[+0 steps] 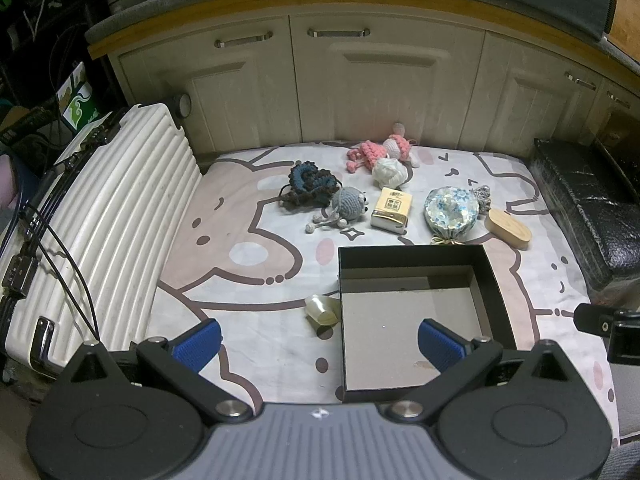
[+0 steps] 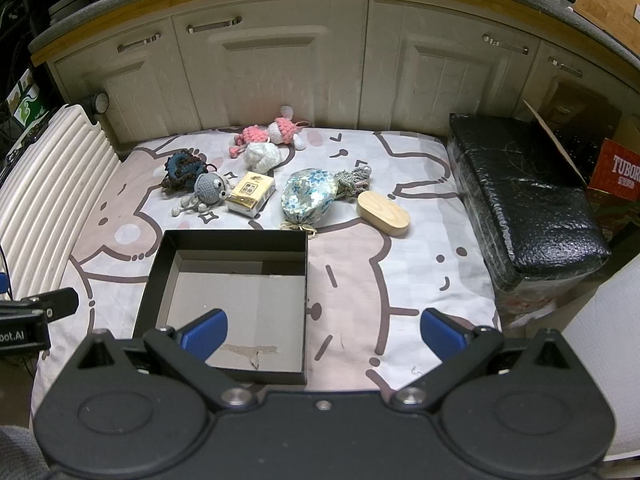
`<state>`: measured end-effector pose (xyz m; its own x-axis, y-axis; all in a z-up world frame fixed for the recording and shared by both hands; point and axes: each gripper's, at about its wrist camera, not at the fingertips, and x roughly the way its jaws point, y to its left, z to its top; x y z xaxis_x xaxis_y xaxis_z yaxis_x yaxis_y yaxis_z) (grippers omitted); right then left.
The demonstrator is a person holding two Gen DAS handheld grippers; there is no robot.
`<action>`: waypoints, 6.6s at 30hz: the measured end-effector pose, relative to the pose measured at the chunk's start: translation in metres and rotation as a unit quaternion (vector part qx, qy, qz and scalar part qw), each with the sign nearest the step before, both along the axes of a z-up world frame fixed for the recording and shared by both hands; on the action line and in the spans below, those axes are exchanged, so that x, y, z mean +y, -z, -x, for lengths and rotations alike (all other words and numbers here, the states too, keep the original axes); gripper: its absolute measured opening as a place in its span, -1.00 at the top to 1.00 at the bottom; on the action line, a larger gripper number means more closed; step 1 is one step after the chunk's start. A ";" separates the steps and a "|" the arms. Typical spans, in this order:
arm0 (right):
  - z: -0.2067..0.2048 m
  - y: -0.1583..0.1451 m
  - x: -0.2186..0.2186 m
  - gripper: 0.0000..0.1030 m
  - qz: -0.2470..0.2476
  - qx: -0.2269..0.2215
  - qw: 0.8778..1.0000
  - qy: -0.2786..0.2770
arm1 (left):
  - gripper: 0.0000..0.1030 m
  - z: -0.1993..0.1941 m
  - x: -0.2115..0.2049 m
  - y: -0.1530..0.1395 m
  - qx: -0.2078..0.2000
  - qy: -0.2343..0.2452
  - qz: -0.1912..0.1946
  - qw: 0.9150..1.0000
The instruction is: Organize objects
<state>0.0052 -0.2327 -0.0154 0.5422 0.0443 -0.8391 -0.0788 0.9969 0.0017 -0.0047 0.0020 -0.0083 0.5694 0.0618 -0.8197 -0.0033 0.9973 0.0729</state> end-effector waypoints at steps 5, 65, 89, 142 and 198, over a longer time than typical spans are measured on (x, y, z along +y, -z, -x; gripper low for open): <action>0.000 0.000 0.000 -1.00 0.000 0.000 1.000 0.000 | -1.00 0.000 0.000 0.000 0.000 0.000 0.000 1.000; 0.001 -0.001 0.002 -1.00 -0.002 -0.003 1.000 0.001 | -1.00 0.006 -0.005 -0.003 -0.011 -0.008 -0.001 1.000; -0.052 -0.073 -0.002 -1.00 -0.018 -0.148 0.989 0.017 | -1.00 -0.066 -0.020 -0.078 -0.137 -0.012 -0.013 0.990; -0.249 0.156 0.009 -1.00 0.005 -0.003 1.000 0.005 | -0.79 -0.261 0.009 0.158 0.016 0.013 0.027 0.999; -0.255 0.155 0.009 -0.37 -0.044 0.025 0.999 0.011 | -0.02 -0.253 -0.004 0.140 0.041 0.018 0.077 0.996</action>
<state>0.2607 -0.2233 -0.1705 0.5009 0.1077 -0.8588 -0.0542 0.9942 0.0930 0.2484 -0.0017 -0.1481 0.4995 -0.0878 -0.8618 0.0314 0.9960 -0.0833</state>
